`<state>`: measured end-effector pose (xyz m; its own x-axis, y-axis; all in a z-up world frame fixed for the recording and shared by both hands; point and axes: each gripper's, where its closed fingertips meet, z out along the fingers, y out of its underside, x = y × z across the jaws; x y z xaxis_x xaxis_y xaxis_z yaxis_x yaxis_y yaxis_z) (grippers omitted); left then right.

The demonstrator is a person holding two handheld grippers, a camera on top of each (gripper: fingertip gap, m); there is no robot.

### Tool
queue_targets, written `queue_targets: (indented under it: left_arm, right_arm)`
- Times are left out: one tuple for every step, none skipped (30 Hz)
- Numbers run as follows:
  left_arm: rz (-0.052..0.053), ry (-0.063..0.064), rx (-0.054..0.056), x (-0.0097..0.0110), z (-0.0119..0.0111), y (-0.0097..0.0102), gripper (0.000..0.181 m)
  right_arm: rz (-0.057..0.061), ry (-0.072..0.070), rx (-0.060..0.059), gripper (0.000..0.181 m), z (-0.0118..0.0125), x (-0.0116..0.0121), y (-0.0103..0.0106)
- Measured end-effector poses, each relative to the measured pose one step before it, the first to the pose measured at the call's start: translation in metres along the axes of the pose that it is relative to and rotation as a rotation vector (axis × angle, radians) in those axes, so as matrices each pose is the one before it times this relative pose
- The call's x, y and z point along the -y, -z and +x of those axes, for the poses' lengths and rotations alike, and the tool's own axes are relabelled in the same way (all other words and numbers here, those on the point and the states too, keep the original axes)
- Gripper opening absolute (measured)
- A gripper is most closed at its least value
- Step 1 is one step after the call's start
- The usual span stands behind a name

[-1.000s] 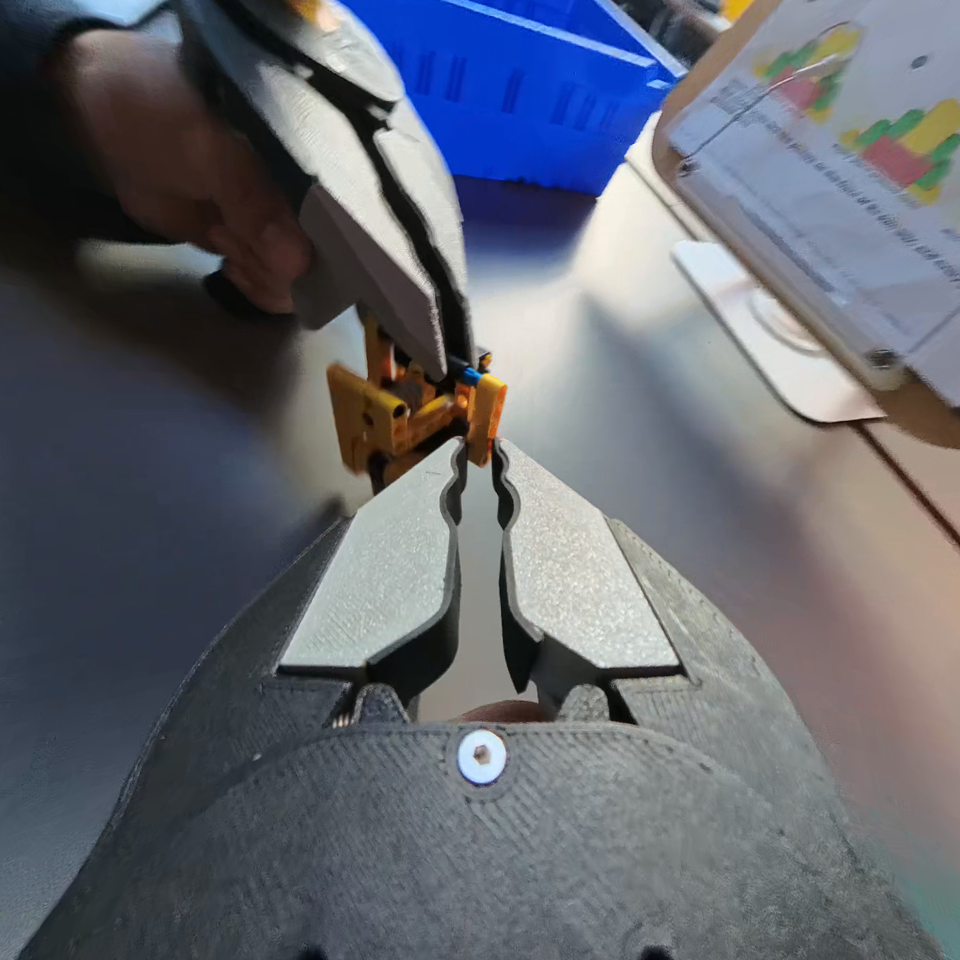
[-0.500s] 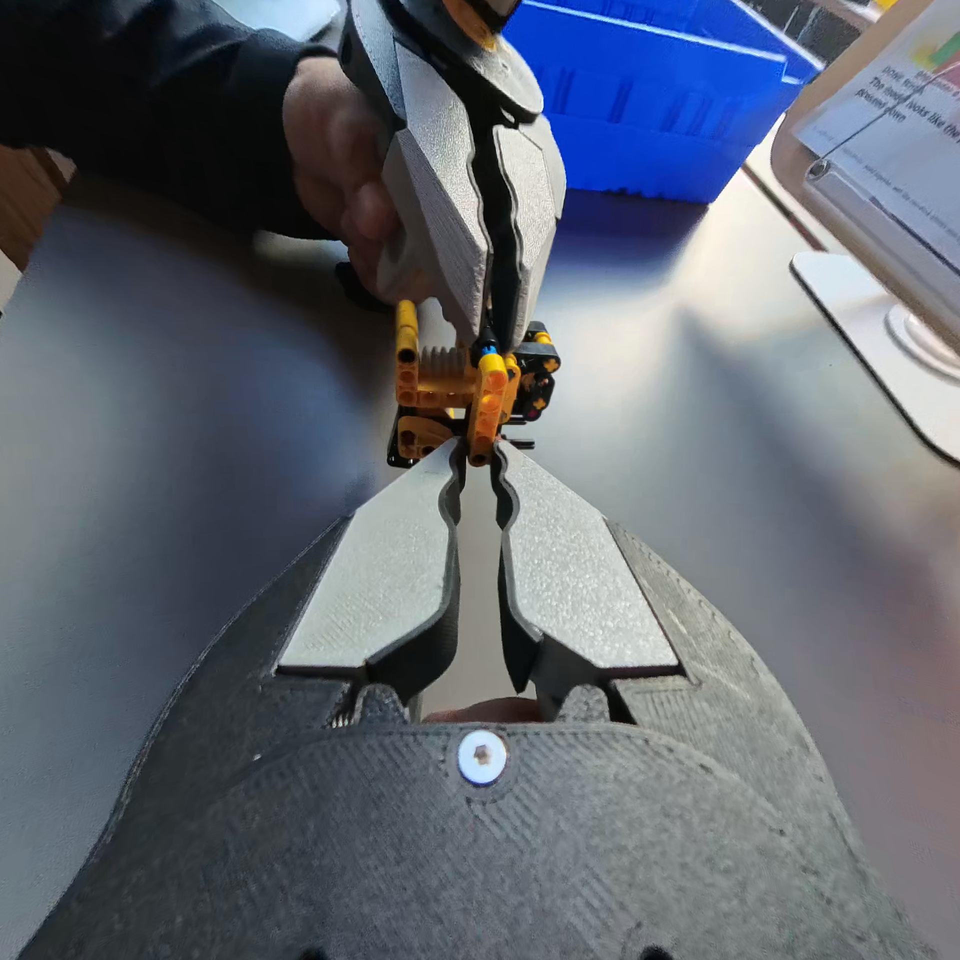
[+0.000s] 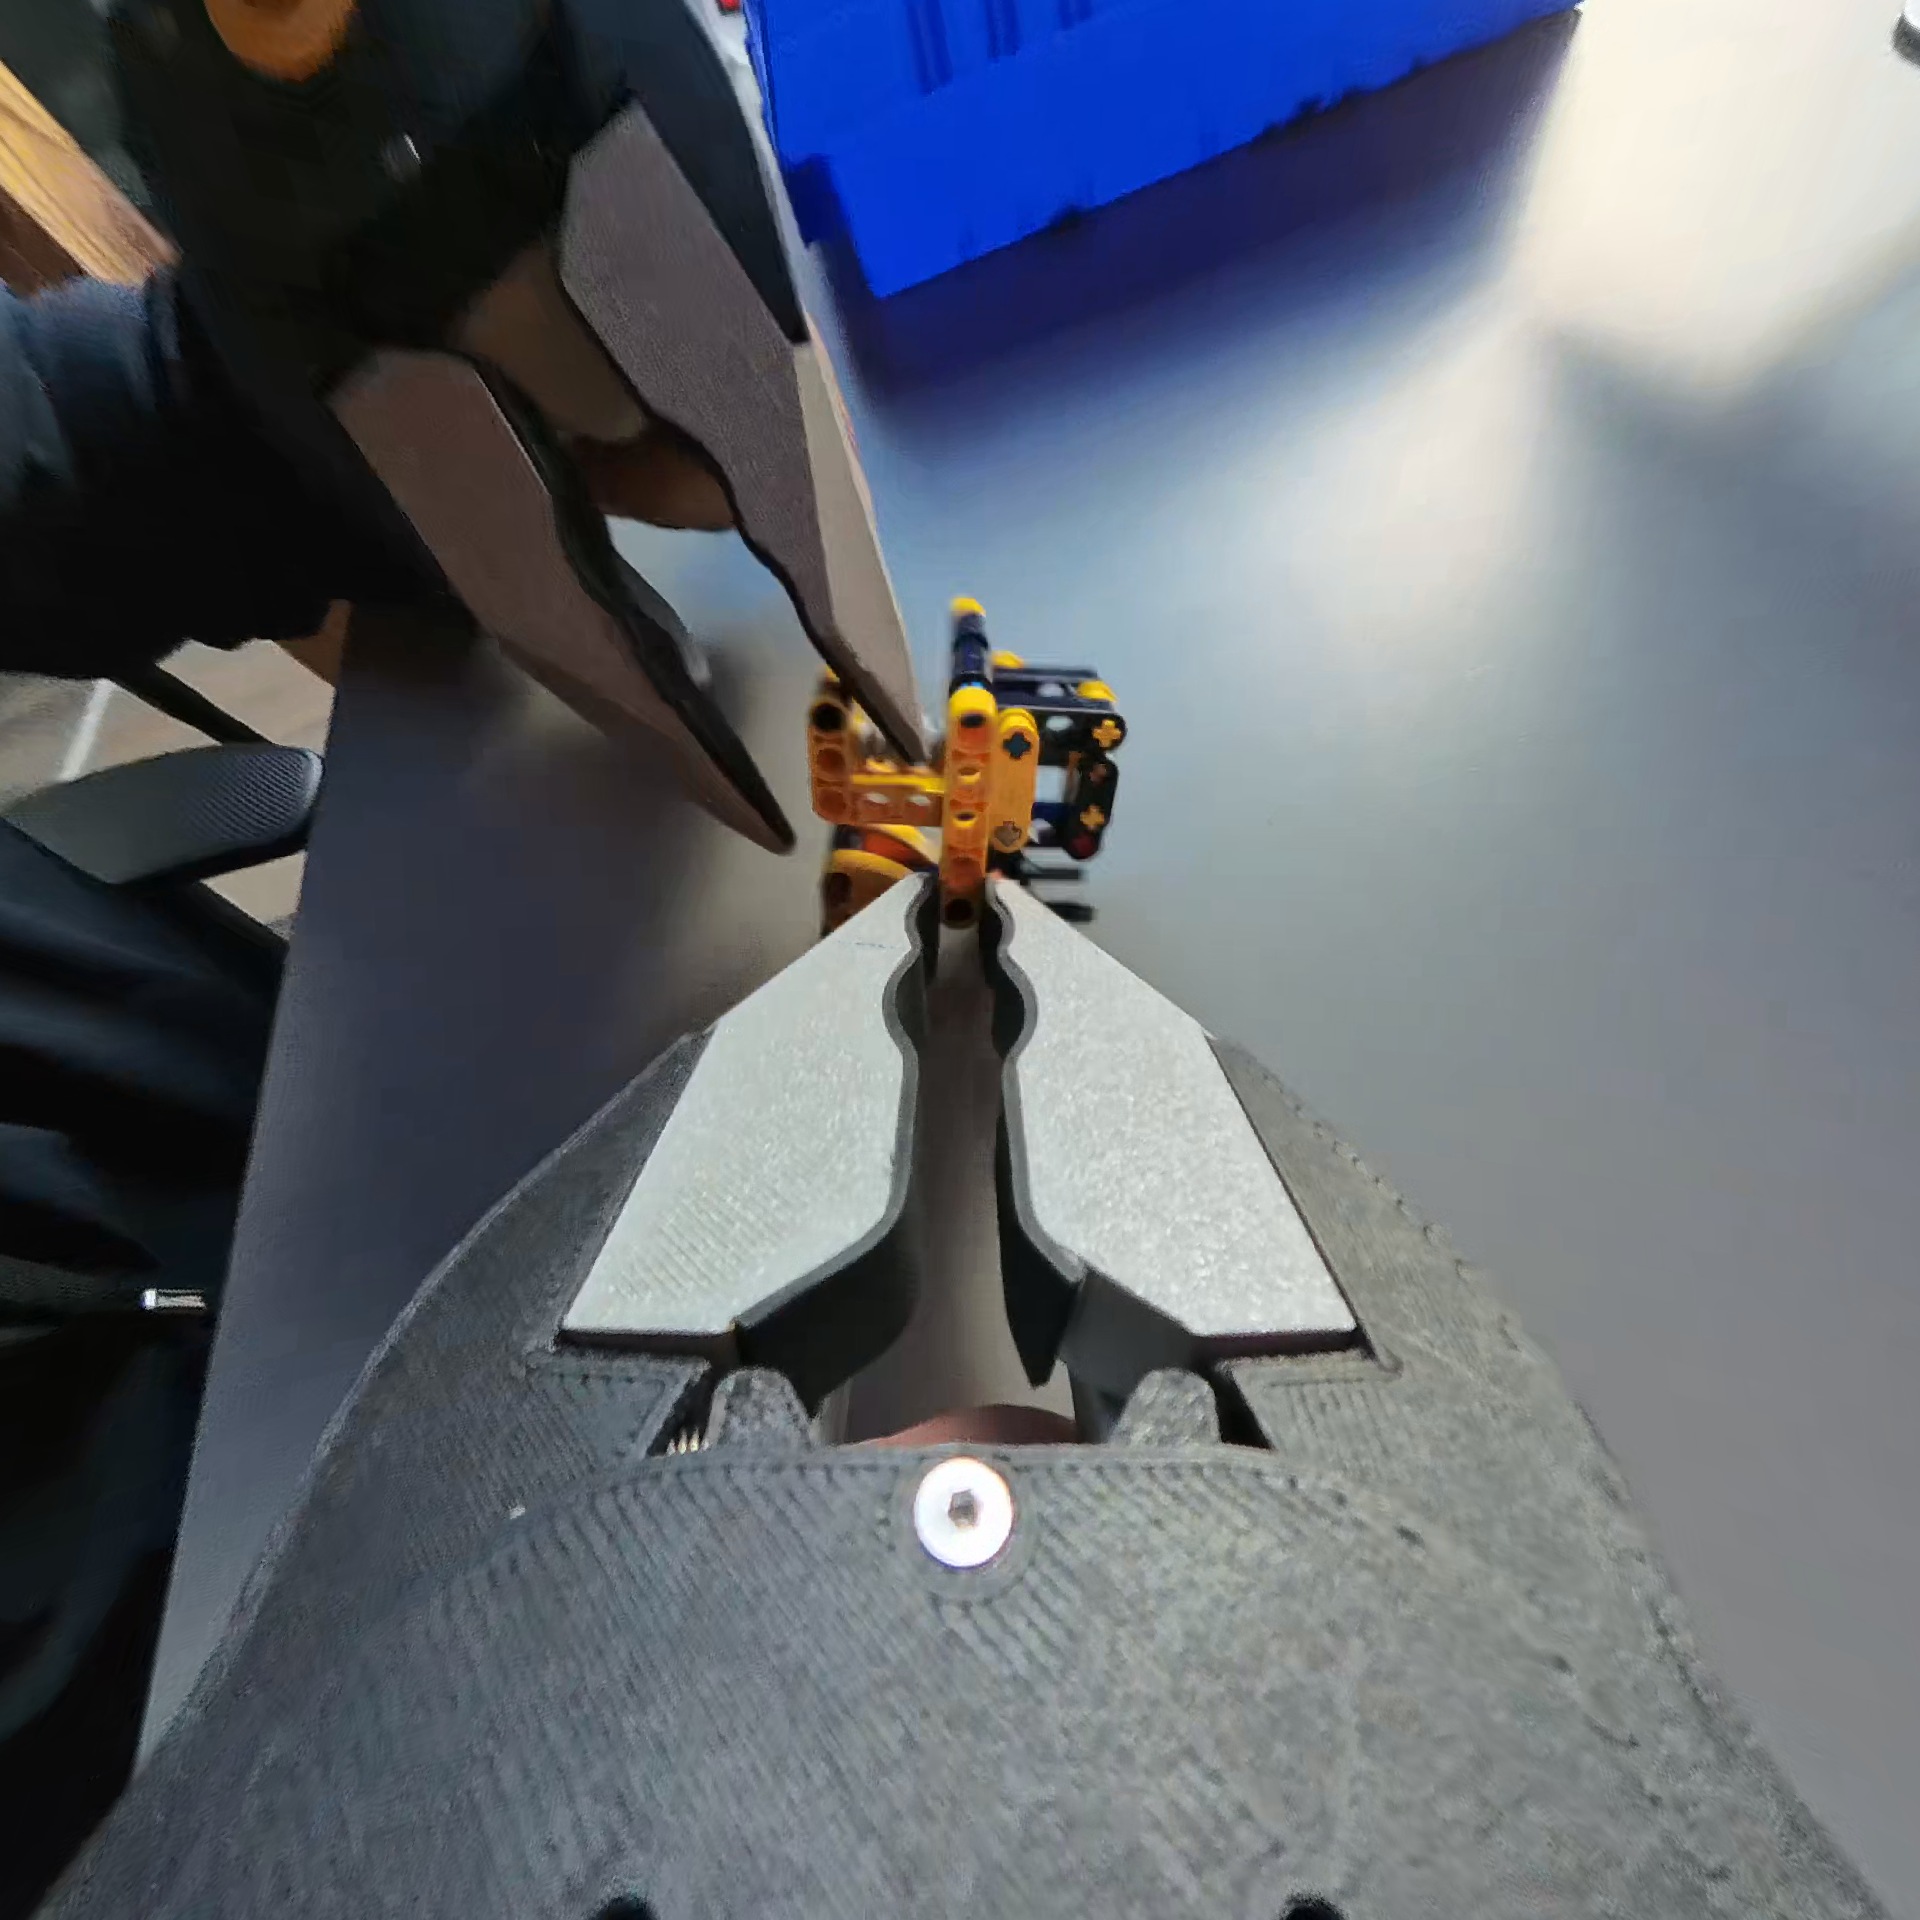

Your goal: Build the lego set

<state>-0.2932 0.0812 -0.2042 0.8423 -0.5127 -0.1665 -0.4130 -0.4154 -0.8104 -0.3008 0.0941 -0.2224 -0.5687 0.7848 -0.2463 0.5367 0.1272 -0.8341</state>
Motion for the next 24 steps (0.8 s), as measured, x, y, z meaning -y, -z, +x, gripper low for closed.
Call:
queue_targets:
  left_arm:
    - [-0.032, -0.0256, 0.018, -0.00561, -0.00045, -0.00379, 0.022]
    - [-0.0247, -0.0193, 0.0119, -0.00494, -0.00078, -0.0029, 0.021]
    - [0.0138, -0.0012, -0.0049, 0.00098, 0.00097, -0.00042, 0.02]
    - [0.0061, 0.0126, -0.0132, 0.0002, 0.00076, 0.00043, 0.018]
    - [0.0008, 0.0105, -0.016, -0.00062, 0.00053, 0.00098, 0.017]
    - [0.0057, 0.0072, -0.0068, -0.00014, -0.00077, 0.00119, 0.015]
    - [0.0062, 0.0013, -0.0123, -0.00053, -0.00008, 0.00107, 0.015]
    - [0.0021, 0.0119, -0.0169, -0.0013, 0.00055, 0.00047, 0.015]
    - [0.0068, 0.0137, -0.0139, -0.00062, 0.00002, 0.00048, 0.015]
    - [0.0041, 0.0129, -0.0143, -0.00066, 0.00005, 0.00032, 0.015]
    - [0.0035, 0.0088, -0.0085, -0.00028, -0.00032, 0.0001, 0.015]
    - [0.0033, 0.0049, -0.001, -0.00019, -0.0007, -0.00055, 0.015]
    - [0.0029, 0.0033, 0.0013, -0.00028, -0.00065, -0.00107, 0.015]
    - [0.002, 0.0066, 0.0017, 0.0, -0.00056, -0.00126, 0.016]
    - [-0.003, 0.0044, -0.0048, -0.00042, 0.00043, -0.00091, 0.015]
    - [0.0075, 0.003, -0.009, 0.00165, 0.00136, 0.00053, 0.016]
    - [0.0248, 0.008, -0.005, 0.00459, 0.00103, 0.00214, 0.016]
    - [0.037, 0.0209, -0.0092, 0.00702, 0.00106, 0.00337, 0.016]
    - [0.0254, 0.022, 0.0045, 0.00631, -0.00121, 0.00403, 0.016]
    - [-0.0878, -0.014, 0.0541, -0.01157, -0.00944, 0.00445, 0.015]
    - [-0.1196, -0.0803, 0.0837, -0.02293, -0.0136, 0.00266, 0.016]
    - [0.0653, 0.0097, 0.0, 0.00209, -0.00191, 0.00423, 0.016]
    - [0.0656, 0.1108, -0.1112, 0.00758, 0.01055, 0.00338, 0.016]
    - [0.0817, 0.064, -0.0568, 0.01191, 0.00533, 0.00099, 0.016]
  right_arm:
    - [0.0067, -0.0092, 0.0114, 0.004, -0.00107, 0.00103, 0.0002]
    - [0.005, -0.0031, 0.0064, 0.004, -0.00059, 0.0007, 0.00014]
    - [0.0038, -0.0001, 0.0078, 0.004, -0.00108, 0.00044, 0.00033]
    - [0.0, 0.0007, 0.0091, 0.004, -0.00144, -0.00004, -0.00006]
    - [0.0001, 0.0014, 0.0022, 0.004, -0.00075, -0.00011, -0.00031]
    - [0.0037, 0.0034, -0.0036, 0.004, 0.0, 0.00076, -0.00027]
    - [0.0003, 0.0048, -0.0007, 0.004, -0.00061, 0.00031, -0.00045]
    - [-0.0028, 0.0061, -0.0009, 0.004, -0.0006, -0.0002, -0.00058]
    - [-0.0015, 0.0071, -0.0033, 0.004, -0.00032, -0.00011, -0.00055]
    - [-0.0018, 0.008, -0.003, 0.004, -0.0003, -0.0001, -0.00018]
    - [0.0, 0.0069, -0.0062, 0.004, 0.00036, 0.00013, 0.00012]
    - [0.0, 0.0004, -0.0074, 0.004, 0.00098, -0.00001, 0.00041]
    - [0.0021, 0.0003, -0.0125, 0.003, 0.00137, 0.00046, 0.00105]
    - [0.0041, 0.0131, -0.0175, 0.003, 0.00078, 0.00046, 0.00106]
    - [0.0063, 0.0184, -0.012, 0.003, -0.00052, 0.00043, 0.00105]
    - [0.0195, -0.0033, 0.0031, 0.003, -0.00125, 0.00199, 0.00232]
    - [0.0379, -0.0277, 0.0233, 0.003, -0.00175, 0.00469, 0.00374]
    - [0.0489, -0.0364, 0.0321, 0.002, -0.00169, 0.00707, 0.00478]
    - [0.0535, -0.0332, 0.0093, 0.0, 0.00138, 0.00842, 0.00592]
    - [0.096, -0.0404, -0.0219, 0.0, 0.0083, 0.01478, 0.01284]
    - [0.1306, -0.0673, -0.0035, 0.0, 0.01003, 0.02205, 0.02019]
    - [0.1139, -0.0631, 0.0148, 0.0, 0.00741, 0.02142, 0.02005]
    - [0.051, -0.0293, -0.0049, 0.0, 0.00663, 0.01098, 0.01282]
    - [-0.0148, -0.0136, 0.0026, 0.0, 0.00271, -0.0016, 0.00374]
